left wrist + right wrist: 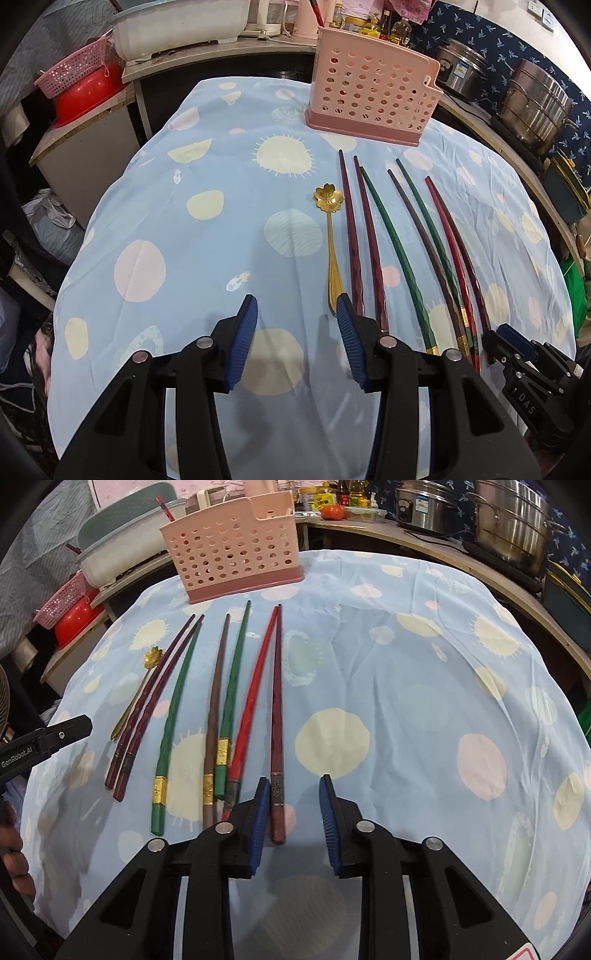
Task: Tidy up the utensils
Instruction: 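Grasp the gold flower spoon with the left tool while the right tool grasps a dark red chopstick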
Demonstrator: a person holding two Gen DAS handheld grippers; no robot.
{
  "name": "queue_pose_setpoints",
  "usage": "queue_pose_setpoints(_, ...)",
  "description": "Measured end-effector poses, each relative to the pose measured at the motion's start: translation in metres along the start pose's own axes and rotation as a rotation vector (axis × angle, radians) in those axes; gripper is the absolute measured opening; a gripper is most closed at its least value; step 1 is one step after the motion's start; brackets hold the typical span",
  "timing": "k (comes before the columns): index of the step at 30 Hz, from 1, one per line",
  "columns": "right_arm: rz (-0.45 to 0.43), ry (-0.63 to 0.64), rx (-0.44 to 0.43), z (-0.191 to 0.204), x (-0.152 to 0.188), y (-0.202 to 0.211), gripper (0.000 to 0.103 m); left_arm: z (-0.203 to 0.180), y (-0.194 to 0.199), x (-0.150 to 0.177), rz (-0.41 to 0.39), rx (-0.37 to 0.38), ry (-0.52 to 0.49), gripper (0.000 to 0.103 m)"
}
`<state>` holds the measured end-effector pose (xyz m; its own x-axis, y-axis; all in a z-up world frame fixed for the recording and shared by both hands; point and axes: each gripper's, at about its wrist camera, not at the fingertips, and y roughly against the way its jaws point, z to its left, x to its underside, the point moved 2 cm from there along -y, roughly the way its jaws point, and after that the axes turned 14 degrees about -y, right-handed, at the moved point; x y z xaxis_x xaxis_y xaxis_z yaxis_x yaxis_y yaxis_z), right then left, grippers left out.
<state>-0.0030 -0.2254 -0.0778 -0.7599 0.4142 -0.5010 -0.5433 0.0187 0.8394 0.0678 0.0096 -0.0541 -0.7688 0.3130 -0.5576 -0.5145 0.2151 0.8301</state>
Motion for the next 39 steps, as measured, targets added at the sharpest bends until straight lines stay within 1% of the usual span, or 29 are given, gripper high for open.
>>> queue_pose_setpoints(5, 0.004, -0.003, -0.011, 0.000, 0.000, 0.000, 0.020, -0.001, -0.007, 0.003, 0.013, 0.015, 0.005, 0.042)
queue_pose_setpoints(8, 0.004, 0.005, -0.013, 0.003, 0.001, 0.000, 0.015, -0.002, -0.011, 0.004, 0.017, 0.023, 0.004, 0.041)
queue_pose_setpoints(15, 0.005, -0.004, -0.018, 0.004, 0.000, -0.001, 0.015, -0.007, -0.019, 0.002, 0.030, 0.050, 0.003, 0.040)
queue_pose_setpoints(16, 0.006, -0.004, -0.019, 0.003, 0.000, -0.001, 0.015, -0.008, -0.022, 0.001, 0.034, 0.049, 0.003, 0.039)
queue_pose_setpoints(17, 0.006, -0.005, -0.020, 0.003, -0.001, -0.001, 0.015, -0.008, -0.024, 0.001, 0.039, 0.054, 0.003, 0.032)
queue_pose_setpoints(18, 0.007, -0.005, -0.020, 0.003, -0.001, -0.001, 0.015, -0.008, -0.027, 0.001, 0.044, 0.060, 0.005, 0.030)
queue_pose_setpoints(25, 0.008, -0.006, -0.022, 0.004, -0.002, -0.002, 0.015, -0.013, -0.034, -0.006, 0.033, 0.058, -0.007, 0.030)
queue_pose_setpoints(27, 0.008, -0.007, -0.023, 0.004, -0.002, -0.002, 0.015, -0.013, -0.035, -0.007, 0.032, 0.055, -0.010, 0.028)
queue_pose_setpoints(28, 0.008, -0.007, -0.023, 0.004, -0.002, -0.002, 0.015, -0.013, -0.035, -0.007, 0.031, 0.053, -0.010, 0.024)
queue_pose_setpoints(29, 0.007, -0.007, -0.023, 0.005, -0.002, -0.002, 0.015, -0.012, -0.035, -0.007, 0.031, 0.054, -0.010, 0.016)
queue_pose_setpoints(31, 0.008, -0.007, -0.023, 0.005, -0.002, -0.002, 0.015, -0.008, -0.035, -0.006, 0.033, 0.066, 0.000, 0.012)
queue_pose_setpoints(35, 0.008, -0.012, -0.027, 0.004, -0.003, -0.001, 0.015, -0.005, -0.033, -0.005, 0.034, 0.082, 0.010, 0.011)
queue_pose_setpoints(39, 0.012, -0.027, -0.037, 0.002, -0.004, -0.001, 0.012, -0.002, -0.030, -0.003, 0.034, 0.092, 0.023, 0.011)
